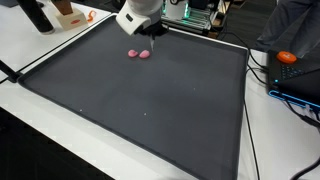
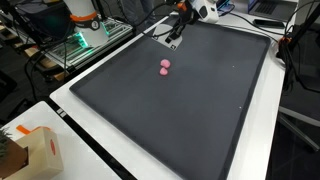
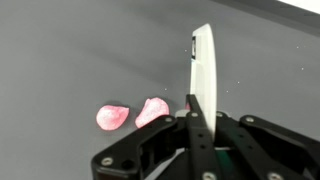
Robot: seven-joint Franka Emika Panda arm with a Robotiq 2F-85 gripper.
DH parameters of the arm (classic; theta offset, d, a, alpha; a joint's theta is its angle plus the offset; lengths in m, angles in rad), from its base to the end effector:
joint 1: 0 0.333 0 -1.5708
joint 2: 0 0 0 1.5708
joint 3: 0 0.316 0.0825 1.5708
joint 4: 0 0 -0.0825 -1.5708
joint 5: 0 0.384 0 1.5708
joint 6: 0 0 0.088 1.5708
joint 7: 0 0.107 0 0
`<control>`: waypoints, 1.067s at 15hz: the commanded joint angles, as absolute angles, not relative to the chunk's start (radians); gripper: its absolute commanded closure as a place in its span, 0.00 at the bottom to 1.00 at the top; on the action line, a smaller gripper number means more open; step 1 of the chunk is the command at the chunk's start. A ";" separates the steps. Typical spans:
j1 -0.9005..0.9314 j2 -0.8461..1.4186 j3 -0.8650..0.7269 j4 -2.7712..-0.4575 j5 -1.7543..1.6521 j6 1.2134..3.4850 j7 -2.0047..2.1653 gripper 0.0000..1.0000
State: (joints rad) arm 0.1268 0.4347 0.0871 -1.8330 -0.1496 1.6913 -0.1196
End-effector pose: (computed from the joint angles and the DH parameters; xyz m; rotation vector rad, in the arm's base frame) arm 0.5619 0.1053 0.2652 2.8372 0.5724 -0.8450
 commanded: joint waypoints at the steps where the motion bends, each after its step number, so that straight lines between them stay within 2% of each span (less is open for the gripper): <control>1: 0.109 0.393 0.088 -1.818 -0.140 1.695 -0.128 0.99; 7: 0.070 0.299 0.073 -1.794 -0.111 1.720 -0.133 0.99; 8: 0.085 0.348 0.075 -1.767 -0.138 1.699 -0.119 0.96; 16: 0.074 0.311 0.073 -1.768 -0.130 1.699 -0.120 0.96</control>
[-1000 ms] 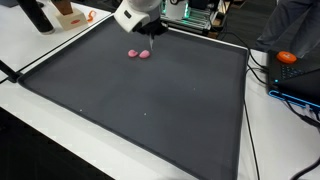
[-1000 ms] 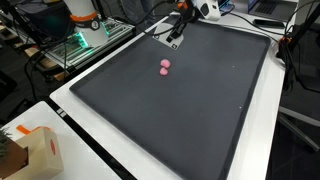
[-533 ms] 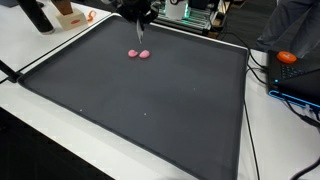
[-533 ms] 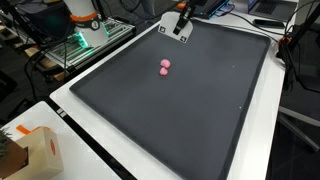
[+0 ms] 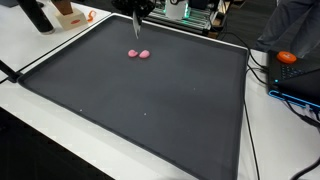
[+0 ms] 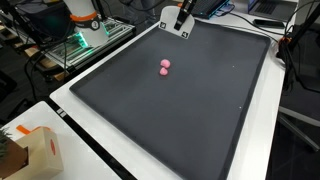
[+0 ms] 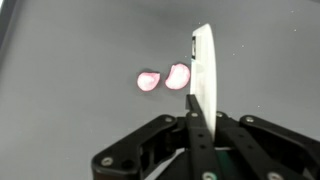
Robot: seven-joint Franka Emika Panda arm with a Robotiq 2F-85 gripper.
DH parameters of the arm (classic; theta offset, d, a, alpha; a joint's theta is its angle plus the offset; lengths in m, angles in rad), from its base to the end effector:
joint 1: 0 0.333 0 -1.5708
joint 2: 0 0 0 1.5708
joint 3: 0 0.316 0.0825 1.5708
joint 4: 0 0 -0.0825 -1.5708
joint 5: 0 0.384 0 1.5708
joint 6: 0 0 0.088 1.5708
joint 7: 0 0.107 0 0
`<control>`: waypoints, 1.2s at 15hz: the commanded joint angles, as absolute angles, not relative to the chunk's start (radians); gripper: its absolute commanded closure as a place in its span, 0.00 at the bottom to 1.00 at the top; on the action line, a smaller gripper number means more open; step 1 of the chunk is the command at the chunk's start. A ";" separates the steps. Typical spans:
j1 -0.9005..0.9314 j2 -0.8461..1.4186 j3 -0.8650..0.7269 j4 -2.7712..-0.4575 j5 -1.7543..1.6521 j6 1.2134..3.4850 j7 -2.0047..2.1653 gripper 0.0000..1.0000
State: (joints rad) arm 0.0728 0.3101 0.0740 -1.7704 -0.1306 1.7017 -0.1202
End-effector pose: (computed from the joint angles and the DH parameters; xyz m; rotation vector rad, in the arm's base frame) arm 0.5888 0.0718 0.3623 2.9463 0.4598 -0.5673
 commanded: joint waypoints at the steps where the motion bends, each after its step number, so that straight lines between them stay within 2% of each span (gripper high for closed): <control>1: 0.074 0.311 0.073 -1.768 -0.130 1.699 -0.120 0.96; 2: 0.074 0.311 0.073 -1.768 -0.130 1.699 -0.120 0.99; 11: -0.001 0.403 0.062 -1.801 -0.091 1.828 -0.279 0.99; 18: -0.089 0.382 0.075 -1.961 0.019 2.013 -0.491 0.99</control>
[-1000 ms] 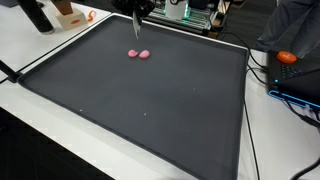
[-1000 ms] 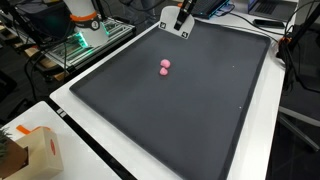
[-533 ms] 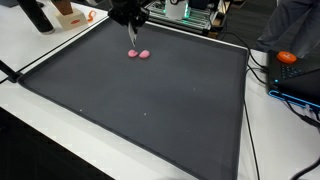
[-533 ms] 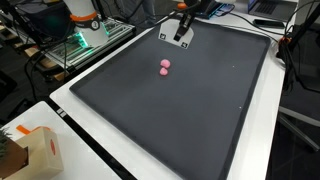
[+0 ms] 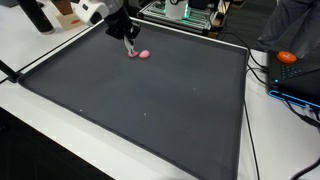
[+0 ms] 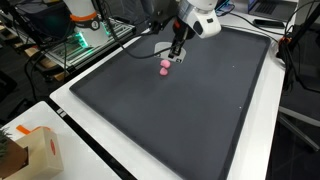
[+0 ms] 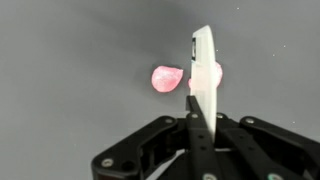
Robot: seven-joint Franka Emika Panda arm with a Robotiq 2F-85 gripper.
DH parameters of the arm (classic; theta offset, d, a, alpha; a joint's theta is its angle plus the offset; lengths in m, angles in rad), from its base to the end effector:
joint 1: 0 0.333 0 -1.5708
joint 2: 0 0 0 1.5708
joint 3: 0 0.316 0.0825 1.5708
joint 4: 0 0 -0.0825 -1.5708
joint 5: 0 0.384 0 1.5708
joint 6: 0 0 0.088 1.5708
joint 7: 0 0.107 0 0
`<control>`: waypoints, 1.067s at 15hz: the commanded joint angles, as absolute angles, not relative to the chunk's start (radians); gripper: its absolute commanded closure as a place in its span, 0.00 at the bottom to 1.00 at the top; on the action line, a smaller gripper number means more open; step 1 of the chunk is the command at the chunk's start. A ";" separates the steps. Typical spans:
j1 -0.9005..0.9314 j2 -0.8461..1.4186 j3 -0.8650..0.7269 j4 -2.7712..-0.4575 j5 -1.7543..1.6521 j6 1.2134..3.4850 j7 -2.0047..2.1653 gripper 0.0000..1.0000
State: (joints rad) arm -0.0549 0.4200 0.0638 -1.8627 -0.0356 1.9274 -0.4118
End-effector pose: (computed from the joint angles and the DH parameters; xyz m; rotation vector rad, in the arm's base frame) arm 0.5942 0.0012 0.2690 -2.9562 -0.6583 0.5324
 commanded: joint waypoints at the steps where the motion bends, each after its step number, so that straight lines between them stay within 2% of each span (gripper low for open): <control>1: -0.097 0.379 0.077 -1.981 0.032 2.033 -0.521 0.99; 10: -0.081 0.339 0.070 -2.173 -0.003 2.340 -0.512 0.99; 16: -0.074 0.248 0.066 -2.264 -0.022 2.372 -0.500 0.99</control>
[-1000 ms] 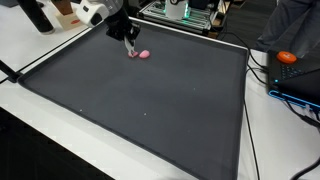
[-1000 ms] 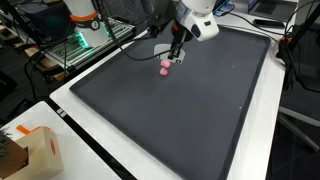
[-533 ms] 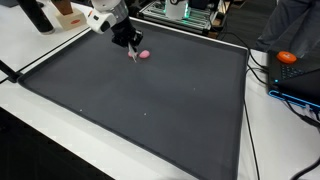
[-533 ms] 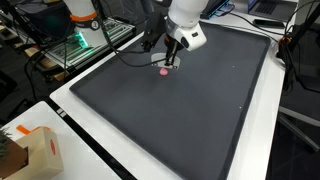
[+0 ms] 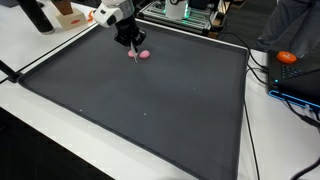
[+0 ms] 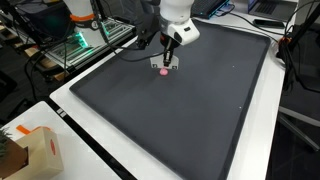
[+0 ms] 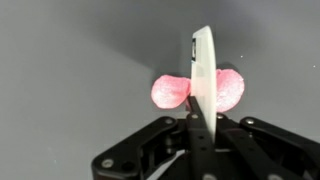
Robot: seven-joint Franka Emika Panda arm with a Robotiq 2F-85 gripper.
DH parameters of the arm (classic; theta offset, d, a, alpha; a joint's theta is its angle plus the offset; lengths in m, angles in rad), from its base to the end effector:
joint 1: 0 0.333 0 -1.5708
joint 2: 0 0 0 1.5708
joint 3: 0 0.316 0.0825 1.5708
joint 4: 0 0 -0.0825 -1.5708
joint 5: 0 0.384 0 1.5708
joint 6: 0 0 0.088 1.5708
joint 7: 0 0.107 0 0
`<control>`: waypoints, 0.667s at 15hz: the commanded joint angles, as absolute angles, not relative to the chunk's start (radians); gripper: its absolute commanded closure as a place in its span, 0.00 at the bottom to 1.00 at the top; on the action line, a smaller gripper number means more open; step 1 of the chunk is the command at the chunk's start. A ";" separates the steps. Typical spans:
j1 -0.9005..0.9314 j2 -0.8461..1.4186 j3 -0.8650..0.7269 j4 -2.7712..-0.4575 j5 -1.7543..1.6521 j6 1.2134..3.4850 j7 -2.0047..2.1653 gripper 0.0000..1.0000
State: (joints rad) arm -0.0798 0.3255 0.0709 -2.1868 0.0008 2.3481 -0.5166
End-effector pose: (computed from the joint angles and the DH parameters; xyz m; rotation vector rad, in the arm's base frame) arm 0.5413 -0.0044 0.2246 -2.9704 -0.7667 0.2332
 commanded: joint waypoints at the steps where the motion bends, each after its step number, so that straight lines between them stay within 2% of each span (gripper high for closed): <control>1: -0.069 0.231 0.066 -2.271 -0.028 2.365 -0.497 0.99; 10: -0.043 0.254 0.050 -2.225 -0.108 2.356 -0.423 0.99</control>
